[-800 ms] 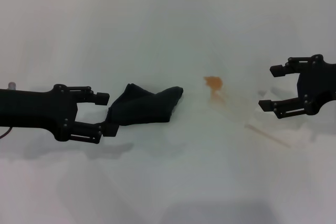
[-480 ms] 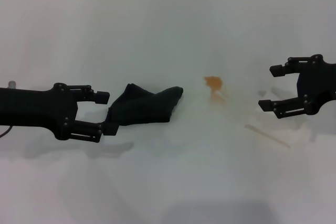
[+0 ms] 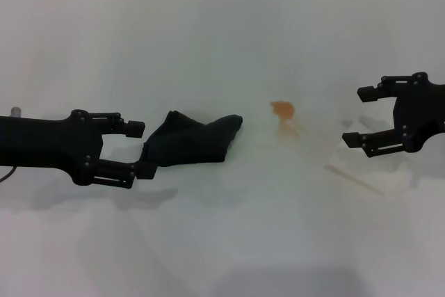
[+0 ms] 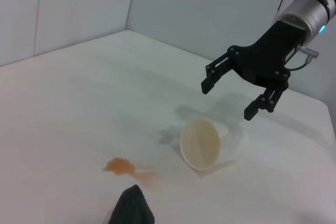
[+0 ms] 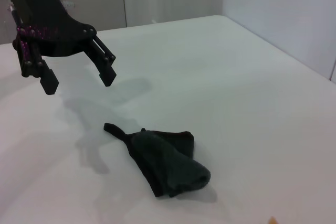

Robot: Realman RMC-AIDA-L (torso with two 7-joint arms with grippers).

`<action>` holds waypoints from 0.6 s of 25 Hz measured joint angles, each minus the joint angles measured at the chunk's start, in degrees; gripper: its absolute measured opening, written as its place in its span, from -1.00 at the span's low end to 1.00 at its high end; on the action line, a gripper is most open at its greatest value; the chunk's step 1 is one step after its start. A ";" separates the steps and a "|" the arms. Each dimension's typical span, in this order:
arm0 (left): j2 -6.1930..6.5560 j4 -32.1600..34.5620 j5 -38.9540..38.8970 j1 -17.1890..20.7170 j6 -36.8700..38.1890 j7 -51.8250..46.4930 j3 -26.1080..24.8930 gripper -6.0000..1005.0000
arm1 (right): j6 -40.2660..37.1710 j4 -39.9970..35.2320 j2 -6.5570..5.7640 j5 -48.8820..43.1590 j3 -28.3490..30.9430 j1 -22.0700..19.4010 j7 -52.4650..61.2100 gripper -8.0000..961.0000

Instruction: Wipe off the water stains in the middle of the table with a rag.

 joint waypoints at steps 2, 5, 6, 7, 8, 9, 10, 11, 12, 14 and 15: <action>0.00 0.00 0.03 0.00 -0.01 0.00 0.00 0.71 | 0.02 0.05 0.01 -0.62 0.07 0.09 0.92 0.74; 0.00 0.00 0.09 0.00 -0.08 0.00 0.00 0.71 | 0.09 0.18 0.01 -3.27 0.46 0.75 3.40 0.74; 0.00 0.00 0.12 0.00 -0.15 0.00 0.00 0.71 | 0.12 0.22 0.00 -4.68 0.47 1.09 4.72 0.74; 0.00 0.00 0.16 0.00 -0.28 0.00 0.00 0.71 | 0.14 0.23 0.00 -5.78 0.45 1.40 5.81 0.74; 0.00 0.00 0.18 0.00 -0.39 0.00 0.00 0.71 | 0.15 0.23 0.02 -6.56 0.42 1.68 6.60 0.74; 0.00 0.00 0.20 0.00 -0.46 0.00 0.00 0.71 | 0.16 0.23 0.04 -7.56 0.34 2.00 7.65 0.74; 0.00 -0.01 0.22 0.00 -0.51 0.00 0.00 0.71 | 0.15 0.24 0.07 -8.32 0.28 2.31 8.48 0.74; 0.00 -0.03 0.24 0.00 -0.53 0.00 0.00 0.71 | 0.03 0.24 0.07 -9.08 0.24 2.62 9.40 0.74; 0.00 -0.05 0.26 0.00 -0.53 0.00 0.00 0.71 | -0.17 0.24 0.08 -9.79 0.20 2.91 10.15 0.74; 0.00 -0.14 0.31 0.01 -0.54 0.00 0.00 0.71 | -0.68 0.17 0.09 -10.97 0.10 3.35 11.26 0.74; 0.00 -0.18 0.31 0.03 -0.54 0.00 0.00 0.71 | -0.99 0.07 0.09 -11.33 0.08 3.48 11.59 0.74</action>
